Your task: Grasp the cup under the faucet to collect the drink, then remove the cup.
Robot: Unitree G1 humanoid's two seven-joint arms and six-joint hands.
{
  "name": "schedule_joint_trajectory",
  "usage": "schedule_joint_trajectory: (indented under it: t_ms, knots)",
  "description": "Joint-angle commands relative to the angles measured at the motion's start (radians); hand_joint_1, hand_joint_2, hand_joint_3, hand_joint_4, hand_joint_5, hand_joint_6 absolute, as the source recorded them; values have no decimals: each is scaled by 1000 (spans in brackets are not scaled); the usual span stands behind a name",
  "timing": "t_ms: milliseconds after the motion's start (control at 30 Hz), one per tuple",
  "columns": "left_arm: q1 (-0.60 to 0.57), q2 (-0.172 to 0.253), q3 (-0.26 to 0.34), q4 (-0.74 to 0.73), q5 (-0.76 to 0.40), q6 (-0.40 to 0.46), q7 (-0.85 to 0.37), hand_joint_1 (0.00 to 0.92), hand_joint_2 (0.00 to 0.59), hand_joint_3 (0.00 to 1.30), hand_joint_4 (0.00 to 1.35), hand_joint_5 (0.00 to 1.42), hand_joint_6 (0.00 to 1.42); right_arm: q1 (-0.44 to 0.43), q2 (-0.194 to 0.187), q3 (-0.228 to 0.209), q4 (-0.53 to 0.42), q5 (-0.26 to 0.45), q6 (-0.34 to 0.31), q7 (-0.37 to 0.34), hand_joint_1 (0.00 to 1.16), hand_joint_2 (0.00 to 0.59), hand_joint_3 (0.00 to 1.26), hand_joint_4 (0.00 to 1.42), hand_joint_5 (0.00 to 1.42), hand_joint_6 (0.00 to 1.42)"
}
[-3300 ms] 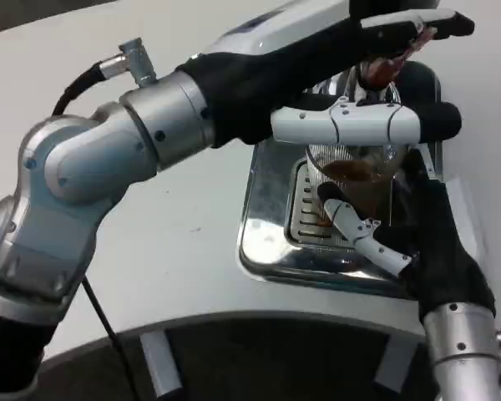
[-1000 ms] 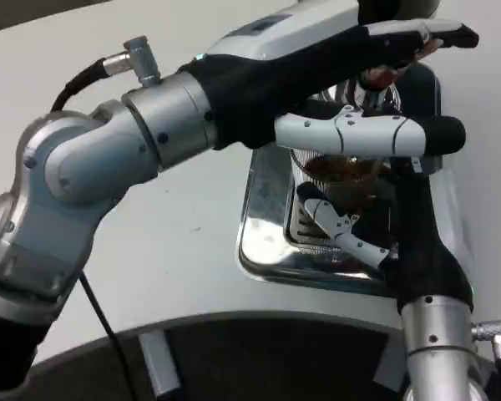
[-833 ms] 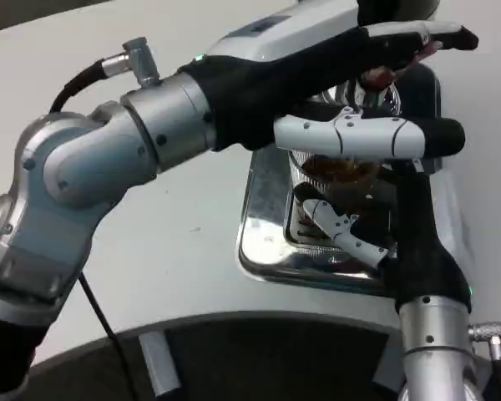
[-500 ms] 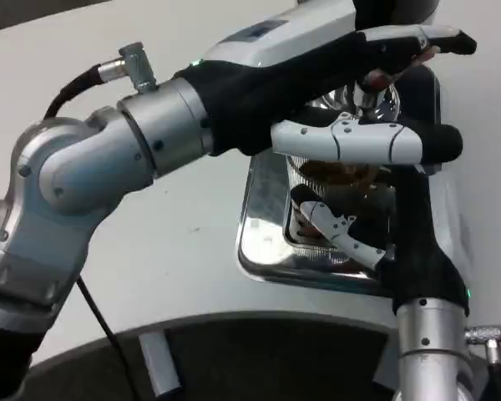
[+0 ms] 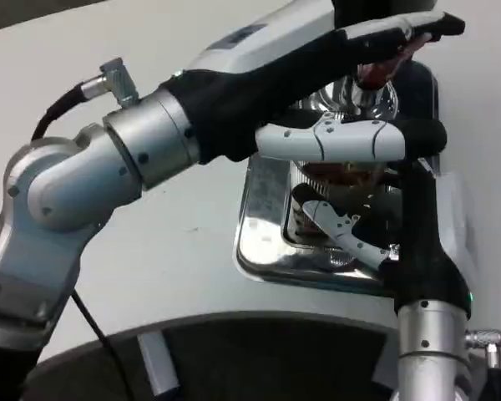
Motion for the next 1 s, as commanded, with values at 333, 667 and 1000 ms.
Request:
schedule_joint_trajectory:
  t_ms: [333, 667, 1000]
  knots:
    - [6, -49, 71, 17, -60, -64, 50, 0, 109, 98, 90, 196, 239, 37, 21, -21, 6, 32, -11, -7, 760, 251, 384, 425, 540, 639]
    - [29, -67, 107, -47, -111, -52, 60, 0, 112, 137, 156, 247, 287, 43, 19, -48, 14, 44, -33, -13, 750, 261, 412, 449, 566, 670]
    - [90, -44, 179, -155, -171, -18, 58, 0, 112, 162, 184, 274, 310, 39, 20, -62, 15, 50, -52, -17, 762, 266, 440, 479, 602, 719]
